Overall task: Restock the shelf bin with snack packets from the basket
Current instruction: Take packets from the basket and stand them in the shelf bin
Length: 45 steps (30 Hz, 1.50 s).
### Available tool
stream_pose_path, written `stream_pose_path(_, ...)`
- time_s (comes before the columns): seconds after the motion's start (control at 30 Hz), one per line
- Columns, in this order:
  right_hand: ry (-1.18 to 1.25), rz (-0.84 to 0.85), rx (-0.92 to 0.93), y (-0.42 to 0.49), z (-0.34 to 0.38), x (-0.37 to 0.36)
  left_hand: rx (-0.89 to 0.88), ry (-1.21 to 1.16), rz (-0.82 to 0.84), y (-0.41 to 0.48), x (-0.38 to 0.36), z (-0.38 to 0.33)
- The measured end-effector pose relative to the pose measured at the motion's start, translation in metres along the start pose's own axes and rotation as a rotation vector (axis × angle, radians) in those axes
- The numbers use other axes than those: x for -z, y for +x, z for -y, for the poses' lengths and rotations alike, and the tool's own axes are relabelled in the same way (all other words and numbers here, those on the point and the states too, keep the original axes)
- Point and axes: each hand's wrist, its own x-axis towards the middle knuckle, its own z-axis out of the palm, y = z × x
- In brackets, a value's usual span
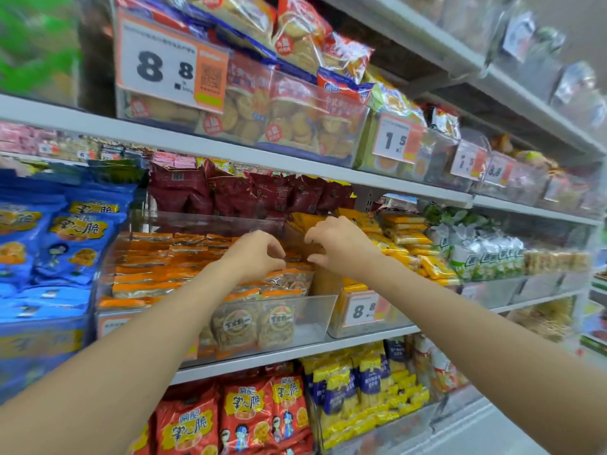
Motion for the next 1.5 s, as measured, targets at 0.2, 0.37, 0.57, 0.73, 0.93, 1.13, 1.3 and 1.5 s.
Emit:
stream_pose_path(0.2,0.18,-0.373,-0.136,-0.074,-0.001,0.0,-0.099,0.015,-0.107,-0.033,-0.02,-0.052)
stream_pose_path(0.37,0.337,-0.245,-0.308,-0.154,-0.004,-0.032,-0.169,-0.042,0.021,-0.056,-0.087,-0.094)
stream_pose_path(0.57,0.52,0.017,-0.57,-0.283,0.002,-0.103,-0.197,-0.109,0.283,-0.095,-0.213,-0.12)
stream_pose_path(0.73,0.686,0.164,-0.761,-0.387,0.014,-0.158,-0.138,-0.18,0.515,-0.135,-0.327,-0.12)
stream_pose_path(0.93,0.798,0.466,-1.02,-0.509,0.052,-0.233,0.087,-0.324,0.703,-0.201,-0.455,-0.105)
stream_pose_path(1.13,0.884,0.821,-1.199,-0.618,0.092,-0.303,0.502,-0.47,0.834,-0.262,-0.532,-0.065)
stream_pose_path(1.3,1.06,1.091,-1.465,-0.664,0.105,-0.358,0.885,-0.655,0.752,-0.251,-0.567,-0.045)
stream_pose_path(1.5,0.963,0.901,-1.82,-0.674,0.119,-0.433,1.097,-0.791,0.759,-0.234,-0.578,-0.02)
